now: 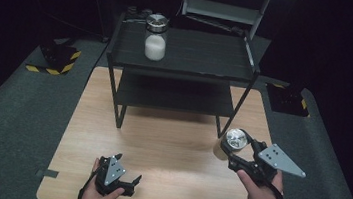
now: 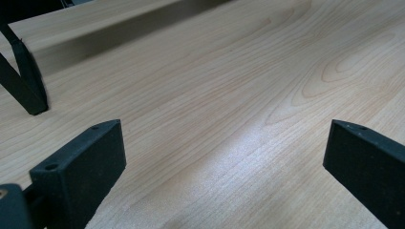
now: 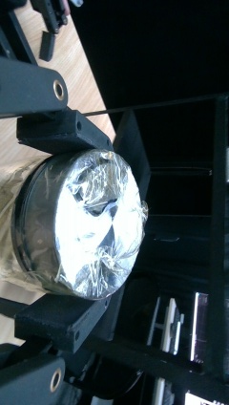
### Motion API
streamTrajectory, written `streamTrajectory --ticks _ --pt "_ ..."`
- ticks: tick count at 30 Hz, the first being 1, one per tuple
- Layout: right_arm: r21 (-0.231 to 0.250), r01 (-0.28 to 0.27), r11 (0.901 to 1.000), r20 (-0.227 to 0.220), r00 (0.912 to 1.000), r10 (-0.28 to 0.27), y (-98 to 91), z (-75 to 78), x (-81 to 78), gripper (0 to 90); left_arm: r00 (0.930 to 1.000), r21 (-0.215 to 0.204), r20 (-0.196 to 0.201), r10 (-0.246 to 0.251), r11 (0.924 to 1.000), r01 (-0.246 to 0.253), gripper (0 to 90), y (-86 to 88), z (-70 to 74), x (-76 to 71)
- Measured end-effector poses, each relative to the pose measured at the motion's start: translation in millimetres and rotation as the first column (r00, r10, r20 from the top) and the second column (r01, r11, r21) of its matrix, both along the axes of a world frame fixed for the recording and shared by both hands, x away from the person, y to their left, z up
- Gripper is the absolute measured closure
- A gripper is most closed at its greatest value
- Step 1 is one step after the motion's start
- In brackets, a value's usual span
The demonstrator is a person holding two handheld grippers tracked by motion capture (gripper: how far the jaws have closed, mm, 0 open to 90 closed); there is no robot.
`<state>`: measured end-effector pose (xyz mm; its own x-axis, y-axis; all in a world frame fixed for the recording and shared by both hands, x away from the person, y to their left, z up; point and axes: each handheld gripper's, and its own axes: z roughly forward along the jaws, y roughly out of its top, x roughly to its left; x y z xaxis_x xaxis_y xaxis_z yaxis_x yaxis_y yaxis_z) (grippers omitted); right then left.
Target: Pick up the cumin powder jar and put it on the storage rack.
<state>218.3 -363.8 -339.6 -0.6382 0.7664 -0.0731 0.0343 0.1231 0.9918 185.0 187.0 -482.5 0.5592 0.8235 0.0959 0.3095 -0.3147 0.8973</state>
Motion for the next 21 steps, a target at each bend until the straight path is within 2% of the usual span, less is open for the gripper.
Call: streamTrajectory --ticks 11,21 --pt "0.029 -0.02 0.9994 0.019 0.9996 0.02 15.0 35.5 22.0 33.1 1.0 -0.005 -0.004 -0.001 1.0 0.001 1.0 0.8 0.1 0.8" --pt "0.032 -0.02 0.9993 0.046 0.9987 0.019 30.6 66.6 40.2 33.1 1.0 -0.01 -0.005 -0.006 0.9999 0.006 1.0 2.0 -0.2 1.0"
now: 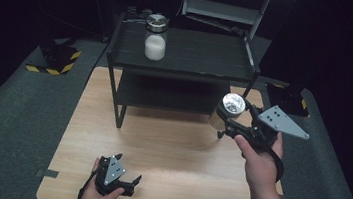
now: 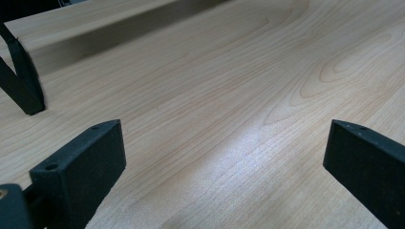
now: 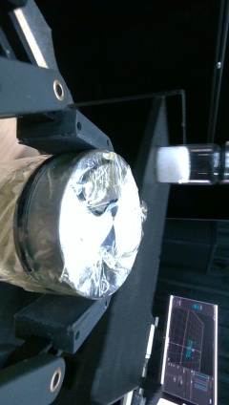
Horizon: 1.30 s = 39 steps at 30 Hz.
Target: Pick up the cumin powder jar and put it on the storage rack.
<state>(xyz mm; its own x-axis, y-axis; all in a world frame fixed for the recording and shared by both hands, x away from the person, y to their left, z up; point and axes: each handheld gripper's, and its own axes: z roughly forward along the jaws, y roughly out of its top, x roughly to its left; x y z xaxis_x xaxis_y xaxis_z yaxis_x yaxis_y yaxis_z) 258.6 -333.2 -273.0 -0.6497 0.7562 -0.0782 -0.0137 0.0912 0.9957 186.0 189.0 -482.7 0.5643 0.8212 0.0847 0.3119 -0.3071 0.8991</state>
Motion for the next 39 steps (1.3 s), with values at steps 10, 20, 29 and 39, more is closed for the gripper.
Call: streamTrajectory --ticks 10,20,29,39 --pt "0.033 0.017 0.9993 0.015 0.9997 -0.017 9.3 24.6 18.2 33.2 1.0 -0.007 0.001 0.001 1.0 -0.001 1.0 1.3 -0.5 -0.2" --pt "0.045 0.037 0.9983 0.053 0.9978 -0.04 19.7 48.9 30.6 33.2 1.0 -0.01 0.004 -0.006 0.9999 0.006 1.0 2.4 -1.0 -0.1" --pt "0.053 0.061 0.9967 0.051 0.9967 -0.064 32.3 64.7 46.6 33.2 1.0 -0.016 0.001 -0.006 0.9998 0.006 1.0 3.4 -1.0 0.3" --pt "0.065 0.11 0.9918 0.033 0.9931 -0.112 47.3 73.5 74.4 33.2 0.9999 -0.021 0.007 -0.014 0.9997 0.014 1.0 4.9 -2.0 -0.3"
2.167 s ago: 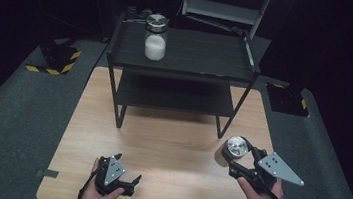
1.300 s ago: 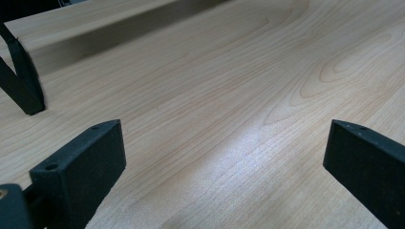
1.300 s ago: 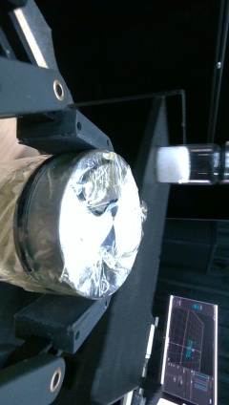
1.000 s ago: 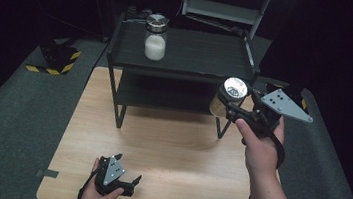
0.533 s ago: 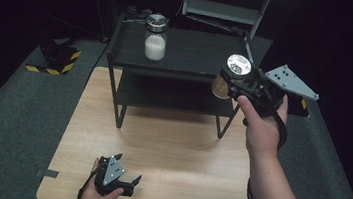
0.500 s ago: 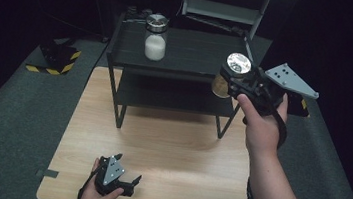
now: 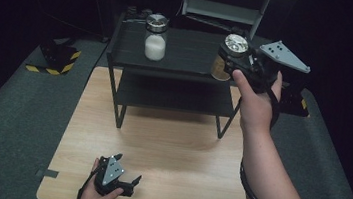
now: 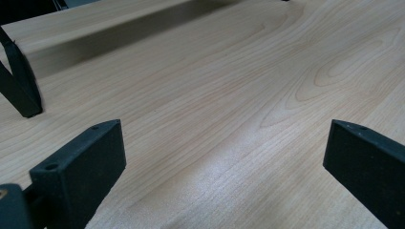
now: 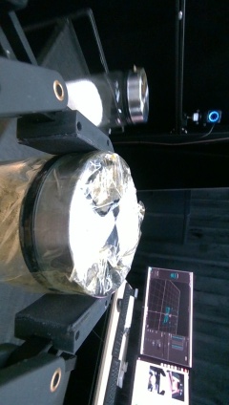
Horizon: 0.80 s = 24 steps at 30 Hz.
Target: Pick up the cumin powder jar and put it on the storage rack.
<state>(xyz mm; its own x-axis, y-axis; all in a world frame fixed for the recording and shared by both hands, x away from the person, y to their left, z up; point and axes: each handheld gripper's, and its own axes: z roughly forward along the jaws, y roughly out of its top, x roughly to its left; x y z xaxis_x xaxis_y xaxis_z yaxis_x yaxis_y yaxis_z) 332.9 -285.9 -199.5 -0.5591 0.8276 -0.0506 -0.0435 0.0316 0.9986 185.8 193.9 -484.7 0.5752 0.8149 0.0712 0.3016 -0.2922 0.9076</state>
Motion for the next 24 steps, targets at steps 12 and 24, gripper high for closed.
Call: streamTrajectory --ticks 12,24 --pt "-0.009 0.039 0.9992 -0.047 0.9981 -0.04 17.2 5.0 33.9 33.3 1.0 -0.012 -0.003 0.003 0.9999 -0.003 1.0 1.8 -0.5 -0.4" --pt "-0.042 0.075 0.9963 -0.068 0.9947 -0.077 28.9 9.7 49.7 33.5 1.0 -0.022 -0.007 -0.002 0.9998 0.002 0.9 4.2 -0.8 0.5"
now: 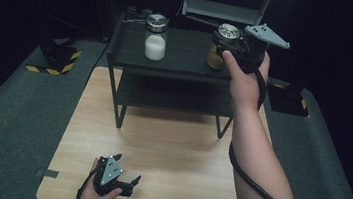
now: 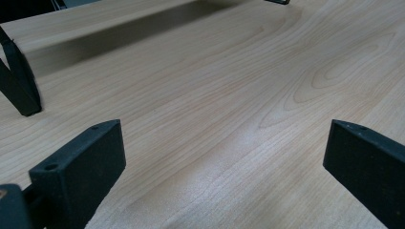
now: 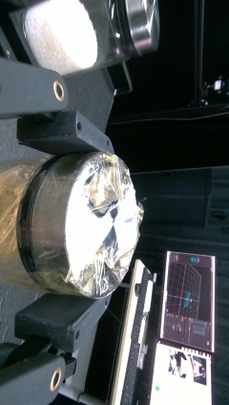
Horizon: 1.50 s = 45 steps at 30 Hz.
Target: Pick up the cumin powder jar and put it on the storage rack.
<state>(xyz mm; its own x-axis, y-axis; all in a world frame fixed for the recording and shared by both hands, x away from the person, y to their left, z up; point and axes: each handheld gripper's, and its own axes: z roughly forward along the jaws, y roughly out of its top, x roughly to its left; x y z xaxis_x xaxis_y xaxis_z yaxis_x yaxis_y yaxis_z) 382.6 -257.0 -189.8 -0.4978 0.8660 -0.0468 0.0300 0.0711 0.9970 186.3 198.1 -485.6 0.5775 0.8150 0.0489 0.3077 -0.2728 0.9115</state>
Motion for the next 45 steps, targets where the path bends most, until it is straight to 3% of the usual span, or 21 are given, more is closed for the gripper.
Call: streamTrajectory --ticks 14,24,33,37,43,45 --pt "0.006 0.004 1.0 -0.002 1.0 -0.004 1.1 -2.5 10.6 34.0 1.0 -0.002 -0.001 0.002 1.0 -0.002 0.9 0.3 0.0 0.0" --pt "0.017 0.006 0.9998 0.017 0.9998 -0.007 2.0 -9.3 9.0 33.6 1.0 0.0 0.002 0.005 1.0 -0.005 0.9 -0.4 -0.2 -0.6" --pt "0.013 0.007 0.9999 0.009 0.9999 -0.007 2.0 -7.0 9.7 32.3 1.0 -0.001 0.001 0.006 1.0 -0.006 0.9 -0.1 -0.1 -0.6" --pt "0.016 0.007 0.9998 -0.007 0.9999 -0.007 1.8 -5.7 11.2 27.8 1.0 -0.001 0.0 0.005 1.0 -0.005 0.9 -0.1 -0.1 -0.4" --pt "0.027 -0.003 0.9996 -0.02 0.9998 0.003 1.0 -6.6 12.9 8.9 1.0 -0.002 0.0 0.005 1.0 -0.005 0.9 0.1 -0.1 -0.6" --pt "0.031 0.014 0.9994 -0.005 0.9999 -0.014 2.6 -8.5 9.9 0.4 1.0 -0.003 0.0 0.004 1.0 -0.004 0.9 0.3 -0.1 -0.4"
